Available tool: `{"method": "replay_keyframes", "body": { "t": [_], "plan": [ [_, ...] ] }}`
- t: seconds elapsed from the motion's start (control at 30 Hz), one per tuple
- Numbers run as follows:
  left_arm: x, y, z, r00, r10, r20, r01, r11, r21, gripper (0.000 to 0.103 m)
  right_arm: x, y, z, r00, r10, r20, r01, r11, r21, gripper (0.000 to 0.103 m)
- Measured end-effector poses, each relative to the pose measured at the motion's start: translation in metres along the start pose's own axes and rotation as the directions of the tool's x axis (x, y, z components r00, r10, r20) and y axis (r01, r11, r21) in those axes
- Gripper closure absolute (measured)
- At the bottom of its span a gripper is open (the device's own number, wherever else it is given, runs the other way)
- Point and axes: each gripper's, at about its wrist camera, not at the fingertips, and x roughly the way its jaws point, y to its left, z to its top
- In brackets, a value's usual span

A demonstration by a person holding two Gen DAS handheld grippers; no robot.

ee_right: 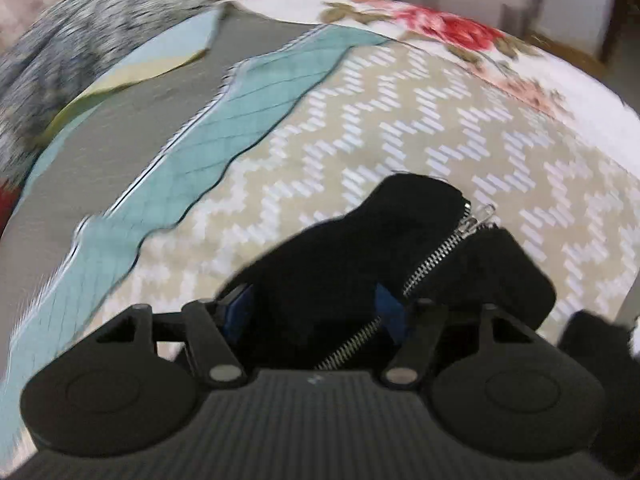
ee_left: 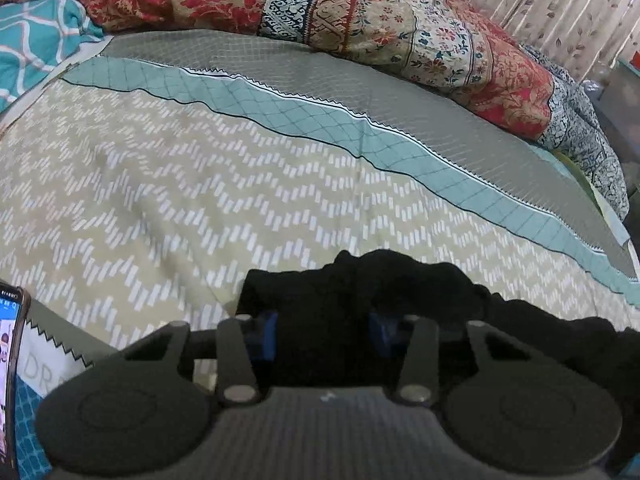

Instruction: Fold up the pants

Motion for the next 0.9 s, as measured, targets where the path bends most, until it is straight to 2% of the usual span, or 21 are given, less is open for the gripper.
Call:
{"method": "replay_keyframes", "body": {
  "t": [0.03,0.07,0.13,0.17,0.2,0.23,0.27,0.3,0.33,0.37,0.4,0.43,0.47,0.5,0.57,0.6,0.63,0.73,0.8,0.9],
  "plan": [
    [-0.001,0.000,0.001,1.000,0.004,0.005,-0.004,1.000,-0.001,0.071,0.001,0.006,0.002,1.000,-0.012,0.029,0.013,1.000,-0.024,0.089],
    [-0.002,0.002,0.001,1.000,0.003,0.005,-0.003,1.000,-0.008,0.084,0.003,0.013,0.006,0.999,-0.030,0.031,0.031,0.998,-0.051,0.094],
    [-0.006,0.006,0.004,1.000,-0.013,0.011,0.013,0.999,-0.033,0.085,-0.004,0.013,0.014,0.998,0.009,0.056,-0.008,1.000,-0.010,0.096],
    [-0.011,0.009,0.006,0.999,-0.026,0.027,0.027,0.998,-0.053,0.086,-0.015,0.011,0.018,0.994,0.056,0.089,-0.059,0.998,0.022,0.096],
    [-0.015,0.011,0.009,0.999,-0.035,0.040,0.038,0.997,-0.069,0.086,-0.030,0.007,0.025,0.981,0.134,0.140,-0.144,0.988,0.062,0.096],
    [-0.019,0.013,0.011,0.998,-0.044,0.049,0.047,0.996,-0.082,0.086,-0.047,0.001,0.028,0.960,0.207,0.187,-0.228,0.969,0.097,0.096],
    [-0.023,0.016,0.012,0.997,-0.056,0.061,0.062,0.993,-0.097,0.086,-0.061,-0.005,0.036,0.928,0.287,0.237,-0.323,0.938,0.128,0.096],
    [-0.027,0.018,0.013,0.995,-0.073,0.071,0.081,0.990,-0.113,0.086,-0.078,-0.015,0.041,0.886,0.363,0.289,-0.415,0.898,0.146,0.096],
    [-0.030,0.020,0.013,0.993,-0.091,0.078,0.101,0.987,-0.126,0.086,-0.094,-0.026,0.044,0.835,0.429,0.343,-0.499,0.854,0.149,0.096],
    [-0.032,0.020,0.013,0.992,-0.103,0.078,0.112,0.985,-0.131,0.086,-0.106,-0.036,0.044,0.800,0.463,0.382,-0.546,0.825,0.144,0.096],
    [-0.032,0.020,0.012,0.991,-0.110,0.075,0.120,0.984,-0.135,0.086,-0.114,-0.050,0.041,0.774,0.479,0.415,-0.574,0.807,0.139,0.096],
    [-0.029,0.019,0.009,0.992,-0.106,0.069,0.115,0.985,-0.132,0.086,-0.115,-0.062,0.038,0.764,0.480,0.432,-0.582,0.802,0.138,0.096],
    [-0.028,0.018,0.006,0.993,-0.098,0.064,0.105,0.986,-0.127,0.086,-0.113,-0.073,0.031,0.769,0.465,0.439,-0.570,0.809,0.141,0.095],
    [-0.024,0.017,0.004,0.995,-0.084,0.056,0.090,0.989,-0.120,0.086,-0.108,-0.087,0.023,0.798,0.414,0.437,-0.520,0.841,0.152,0.093],
    [-0.018,0.019,0.000,0.996,-0.084,0.029,0.087,0.988,-0.128,0.086,-0.087,-0.112,0.010,0.893,0.248,0.376,-0.342,0.917,0.205,0.075],
    [-0.015,0.021,-0.002,0.995,-0.097,0.011,0.098,0.985,-0.139,0.086,-0.075,-0.124,0.003,0.934,0.151,0.325,-0.238,0.940,0.246,0.065],
    [-0.014,0.021,-0.003,0.995,-0.102,0.003,0.102,0.985,-0.141,0.086,-0.065,-0.139,-0.005,0.956,0.076,0.284,-0.159,0.946,0.282,0.065],
    [-0.015,0.019,-0.005,0.996,-0.094,0.004,0.094,0.988,-0.124,0.086,-0.061,-0.153,-0.020,0.956,0.060,0.288,-0.144,0.949,0.280,0.065],
    [-0.015,0.018,-0.003,0.996,-0.093,0.007,0.093,0.988,-0.123,0.086,-0.065,-0.138,-0.017,0.951,0.079,0.298,-0.145,0.968,0.207,0.065],
    [-0.014,0.017,-0.002,0.997,-0.082,0.009,0.083,0.989,-0.121,0.086,-0.081,-0.095,-0.011,0.932,0.171,0.321,-0.197,0.979,0.050,0.064]
  ]
}}
